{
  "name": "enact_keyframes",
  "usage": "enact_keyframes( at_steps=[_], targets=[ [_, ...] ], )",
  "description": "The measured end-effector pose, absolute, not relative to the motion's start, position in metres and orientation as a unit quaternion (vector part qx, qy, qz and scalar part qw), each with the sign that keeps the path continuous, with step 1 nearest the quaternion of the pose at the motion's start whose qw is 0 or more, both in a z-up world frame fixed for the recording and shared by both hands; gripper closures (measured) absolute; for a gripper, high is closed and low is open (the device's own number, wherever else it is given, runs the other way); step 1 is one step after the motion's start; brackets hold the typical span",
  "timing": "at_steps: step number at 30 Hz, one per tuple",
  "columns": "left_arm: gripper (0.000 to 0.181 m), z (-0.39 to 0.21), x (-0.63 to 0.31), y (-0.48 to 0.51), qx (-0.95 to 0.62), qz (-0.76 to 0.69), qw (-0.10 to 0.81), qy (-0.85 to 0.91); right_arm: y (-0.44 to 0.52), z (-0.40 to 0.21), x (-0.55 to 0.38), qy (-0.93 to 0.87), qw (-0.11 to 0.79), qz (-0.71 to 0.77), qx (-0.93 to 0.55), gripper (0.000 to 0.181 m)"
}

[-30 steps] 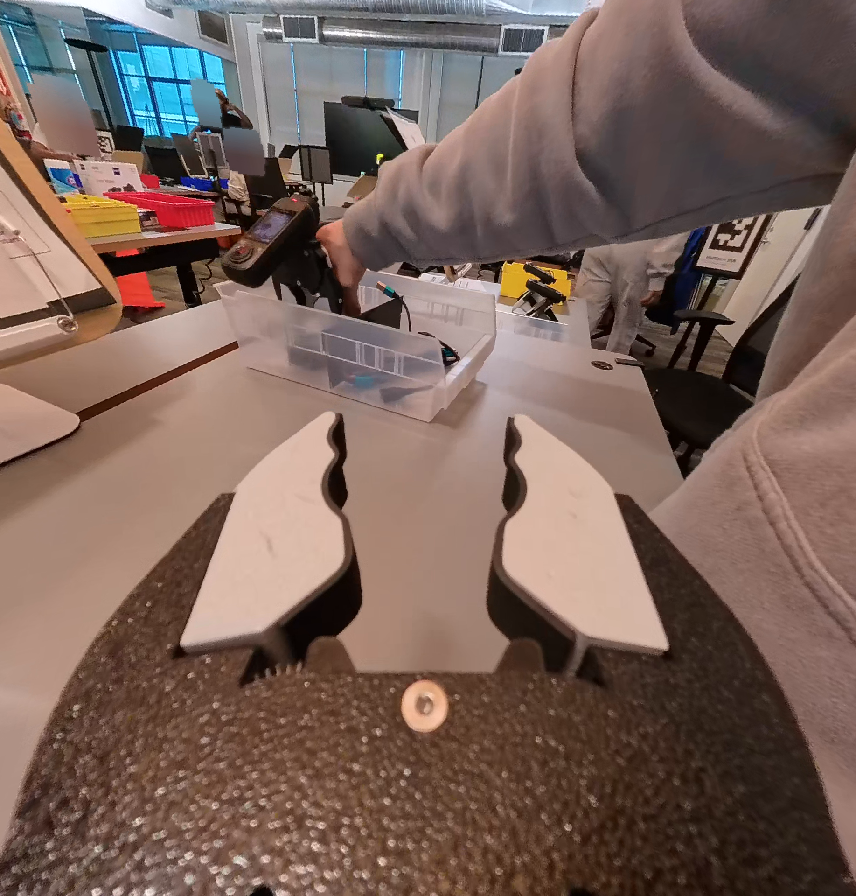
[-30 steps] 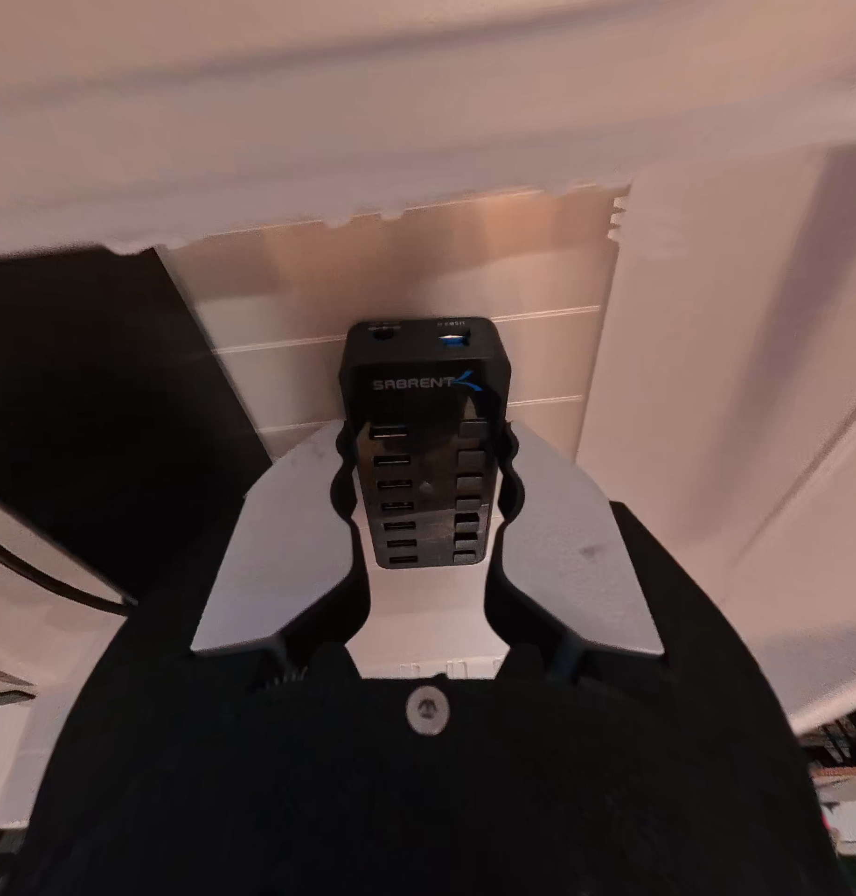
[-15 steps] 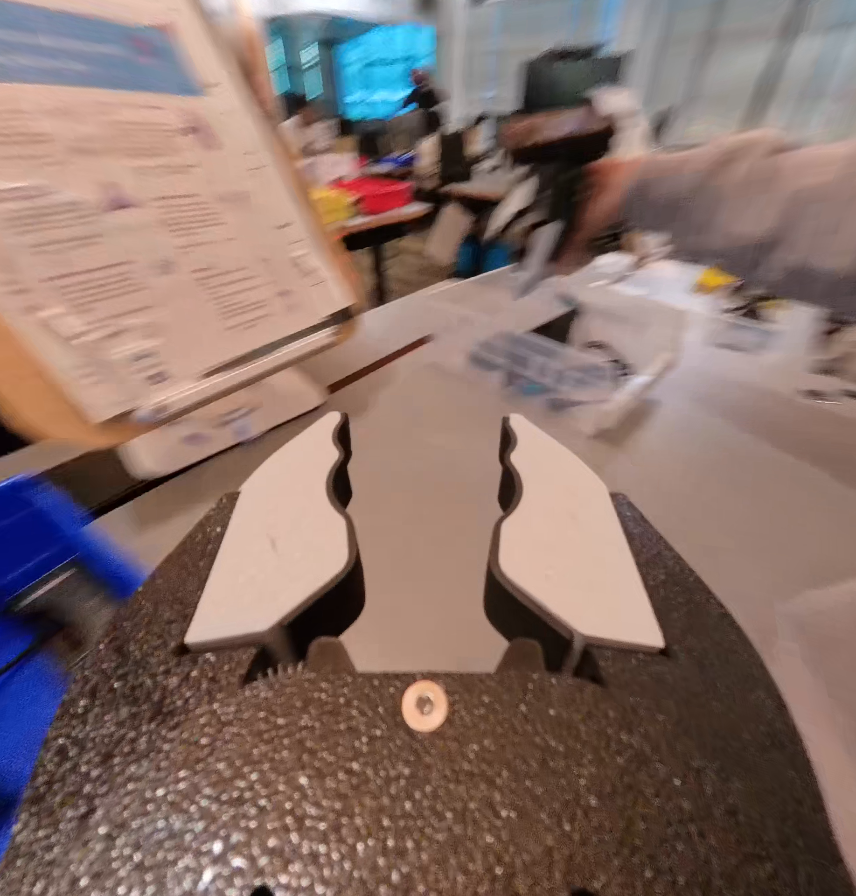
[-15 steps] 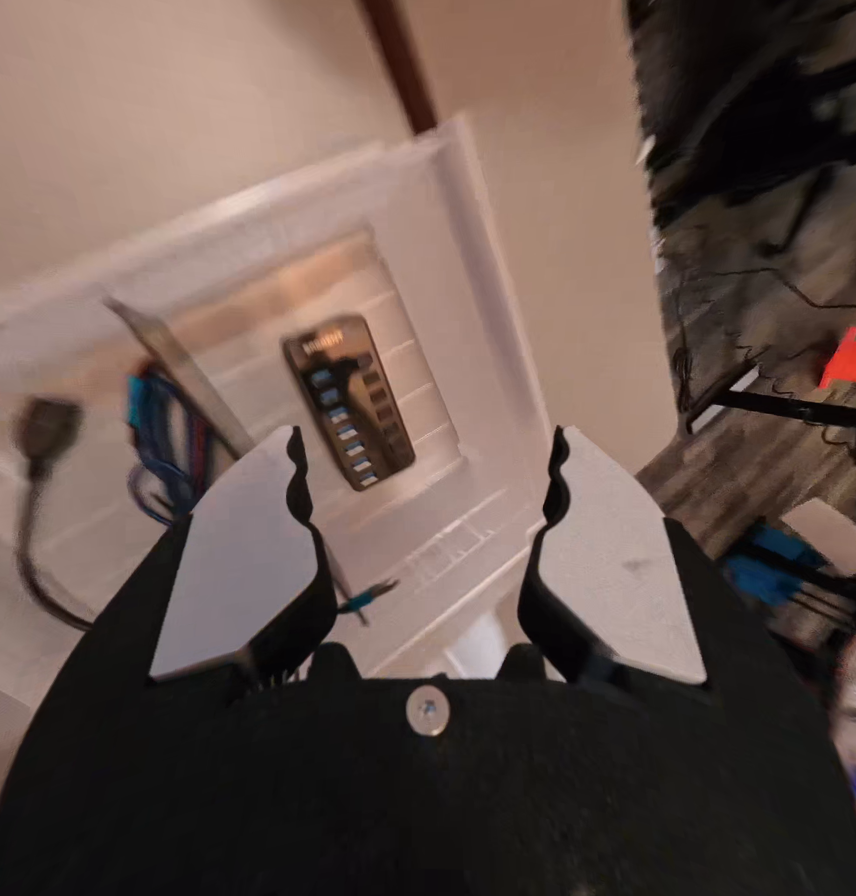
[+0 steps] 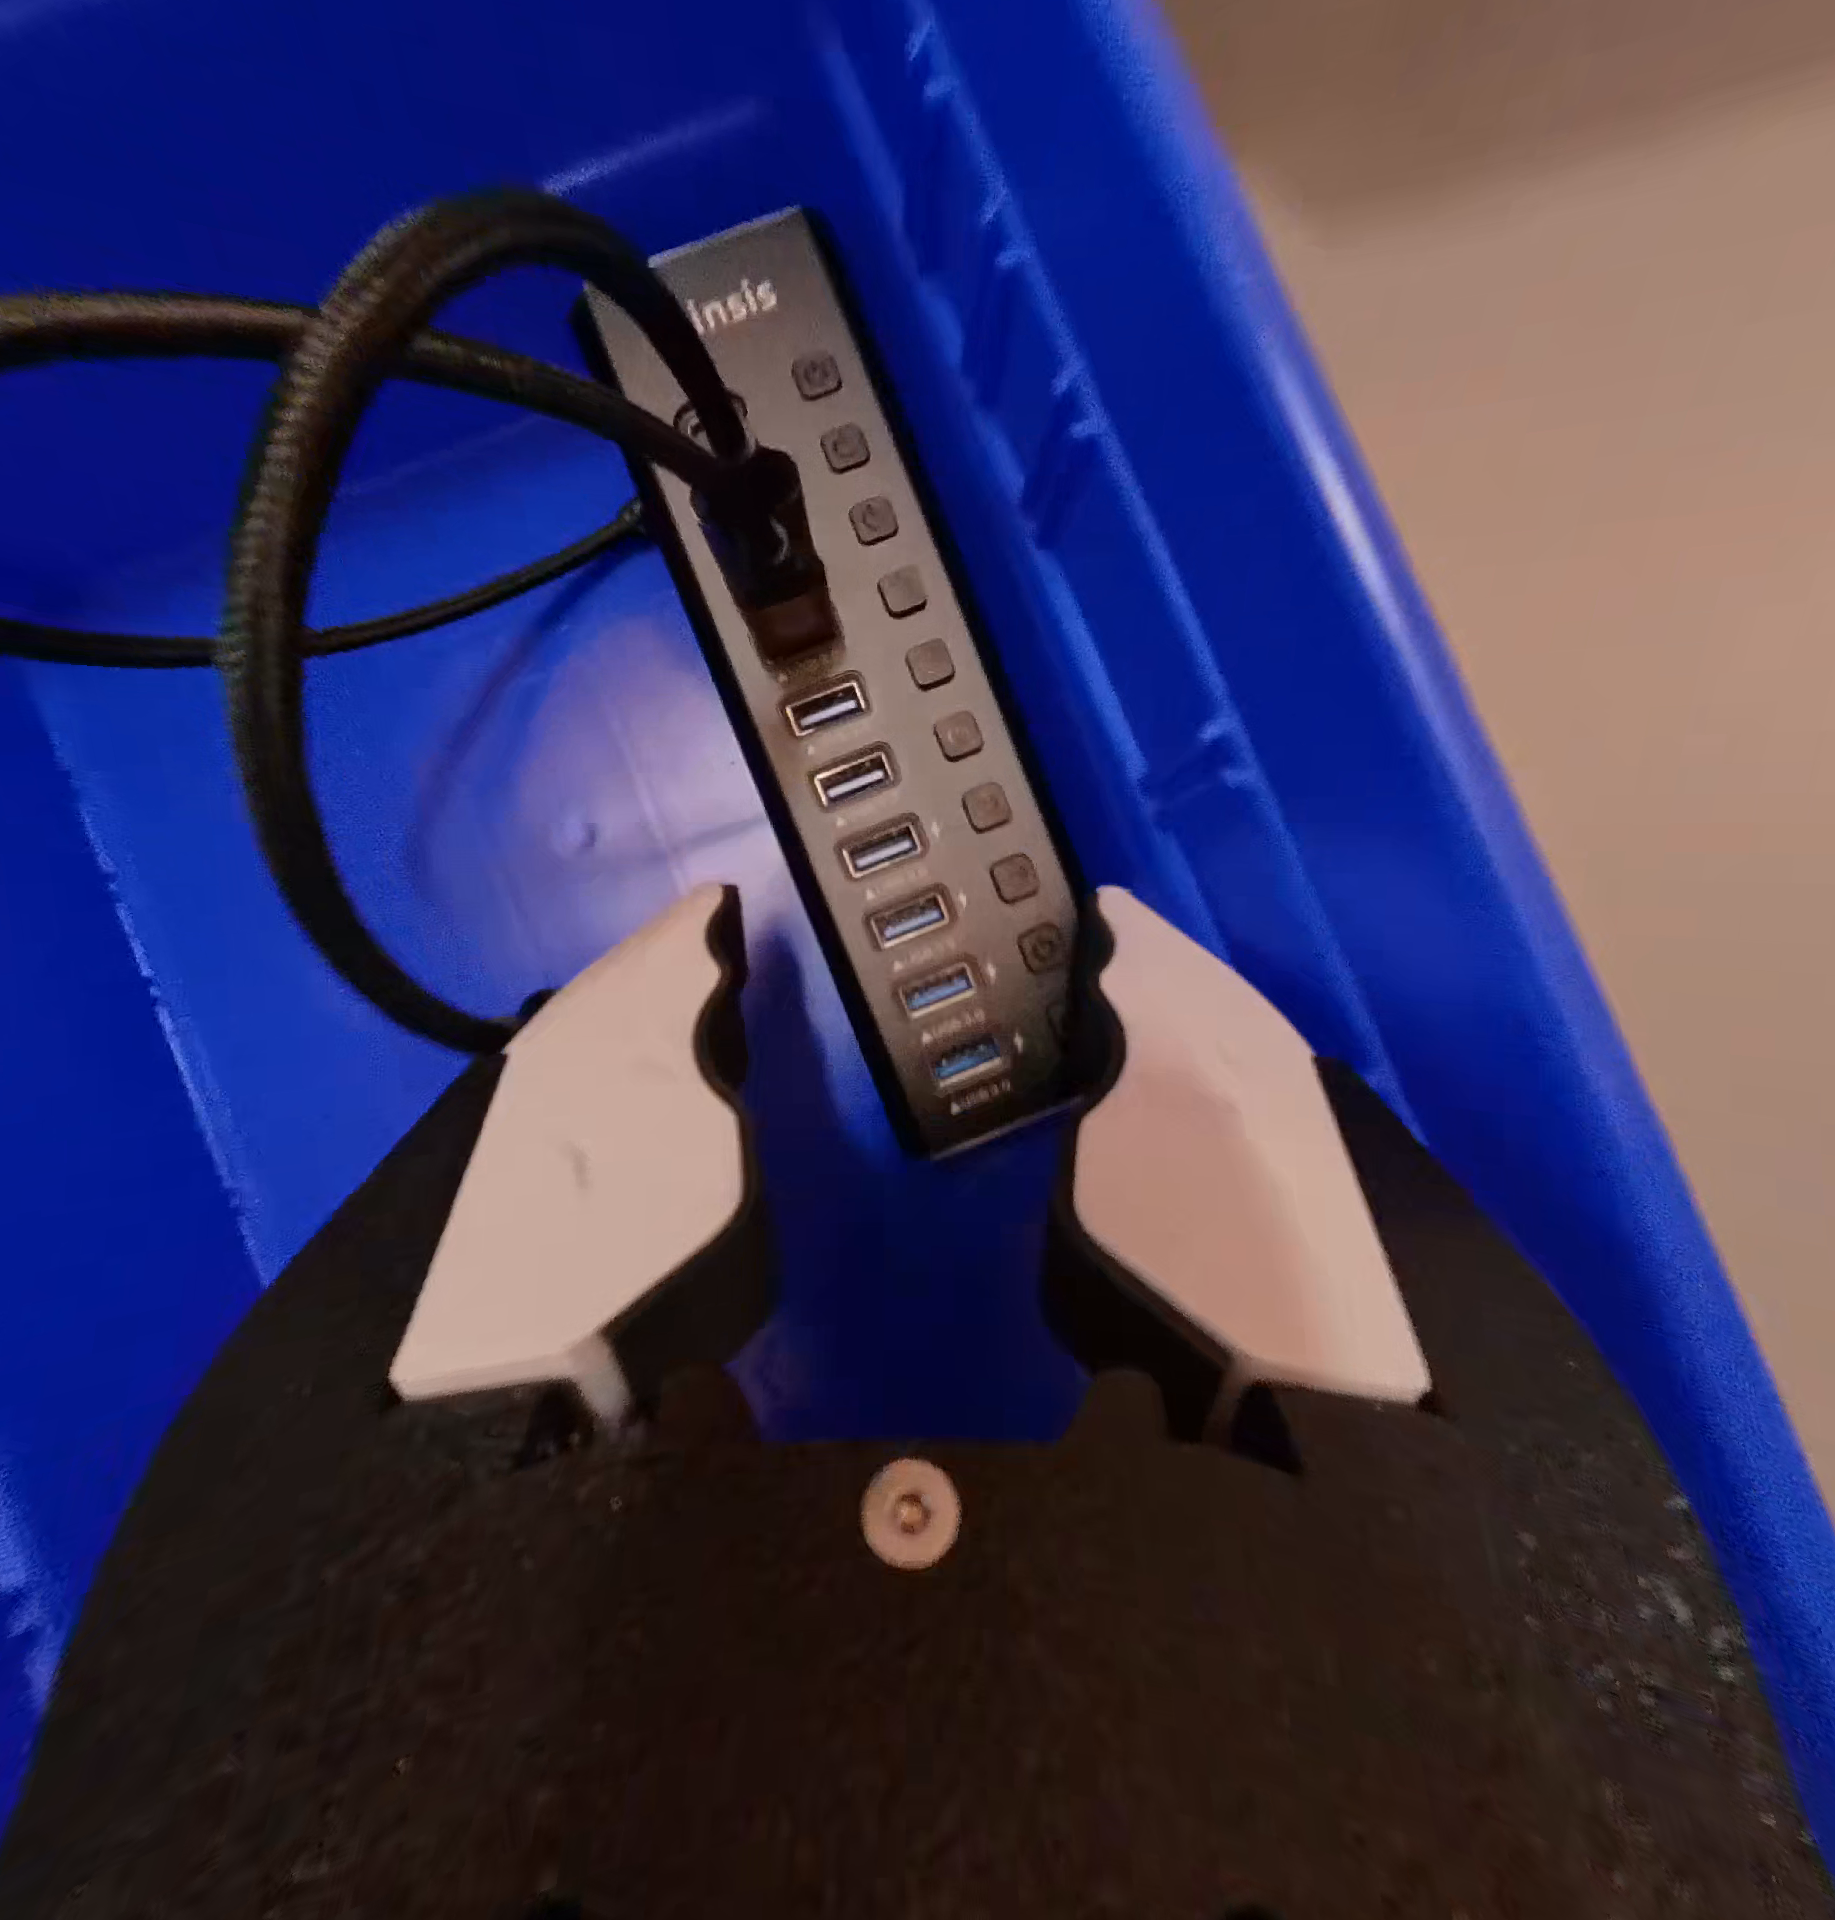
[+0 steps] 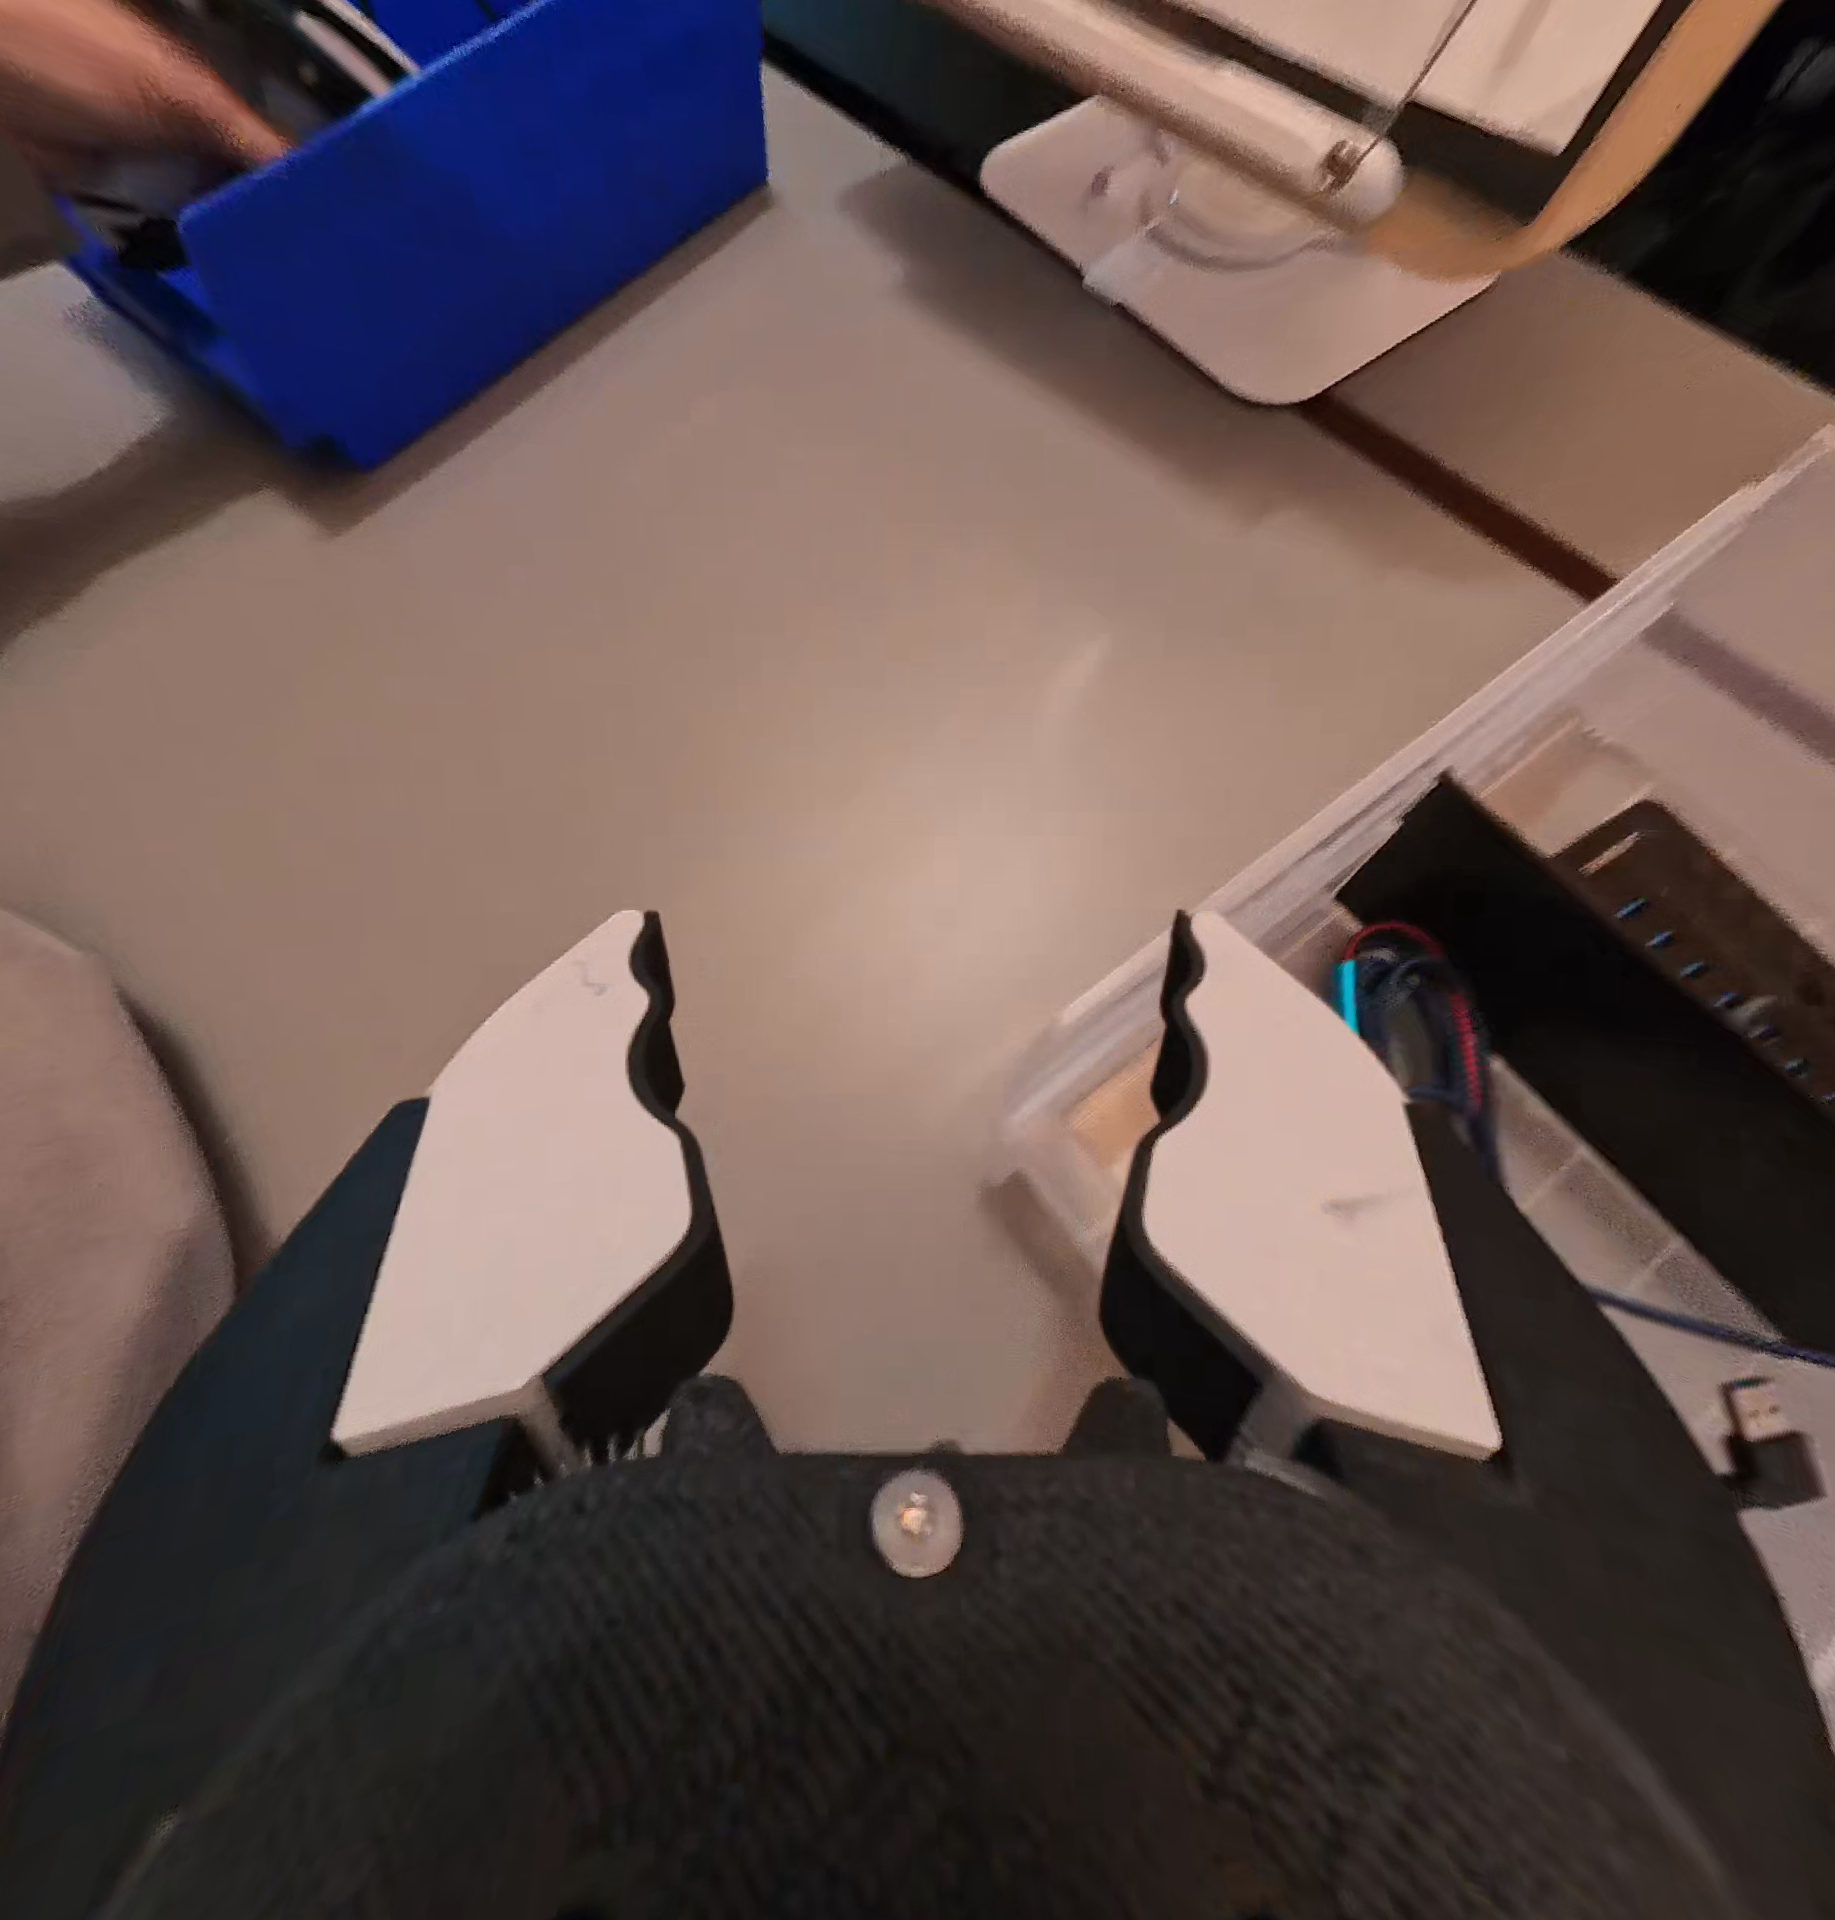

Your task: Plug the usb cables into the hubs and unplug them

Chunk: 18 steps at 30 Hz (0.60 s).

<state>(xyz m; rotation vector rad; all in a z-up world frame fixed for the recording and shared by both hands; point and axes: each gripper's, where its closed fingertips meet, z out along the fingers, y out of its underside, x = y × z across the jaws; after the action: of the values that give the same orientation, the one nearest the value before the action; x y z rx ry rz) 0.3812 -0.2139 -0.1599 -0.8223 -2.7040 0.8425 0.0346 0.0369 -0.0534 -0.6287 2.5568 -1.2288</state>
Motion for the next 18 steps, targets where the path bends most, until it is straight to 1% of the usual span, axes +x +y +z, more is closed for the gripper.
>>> enact_keyframes(
  at_steps=[1, 3, 6, 7, 9, 11, 14, 15, 18],
  targets=[
    [0.119, -0.163, 0.378, -0.215, -0.275, 0.277, 0.106, -0.915, 0.042, -0.059, 0.036, 0.877, 0.117, -0.415, -0.211, 0.089],
    [0.117, -0.164, 0.375, -0.219, -0.282, 0.277, 0.12, -0.911, 0.049, -0.067, 0.037, 0.885, 0.114, -0.405, -0.199, 0.087],
    [0.112, -0.165, 0.379, -0.222, -0.285, 0.285, 0.111, -0.908, 0.054, -0.073, 0.041, 0.889, 0.119, -0.4, -0.19, 0.088],
    [0.116, -0.165, 0.38, -0.22, -0.287, 0.282, 0.107, -0.909, 0.056, -0.075, 0.041, 0.891, 0.116, -0.395, -0.191, 0.088],
    [0.12, -0.162, 0.389, -0.219, -0.299, 0.281, 0.075, -0.909, 0.059, -0.077, 0.04, 0.895, 0.107, -0.386, -0.197, 0.088],
    [0.119, -0.161, 0.405, -0.221, -0.29, 0.283, 0.04, -0.913, 0.06, -0.076, 0.038, 0.895, 0.1, -0.384, -0.201, 0.088],
    [0.12, -0.16, 0.427, -0.223, -0.259, 0.284, 0.015, -0.923, 0.061, -0.073, 0.031, 0.898, 0.088, -0.384, -0.195, 0.088],
    [0.118, -0.16, 0.43, -0.221, -0.262, 0.281, 0.014, -0.923, 0.061, -0.072, 0.029, 0.898, 0.088, -0.386, -0.191, 0.088],
    [0.113, -0.164, 0.411, -0.21, -0.311, 0.263, 0.061, -0.911, 0.057, -0.062, 0.036, 0.89, 0.11, -0.402, -0.187, 0.089]
  ],
)
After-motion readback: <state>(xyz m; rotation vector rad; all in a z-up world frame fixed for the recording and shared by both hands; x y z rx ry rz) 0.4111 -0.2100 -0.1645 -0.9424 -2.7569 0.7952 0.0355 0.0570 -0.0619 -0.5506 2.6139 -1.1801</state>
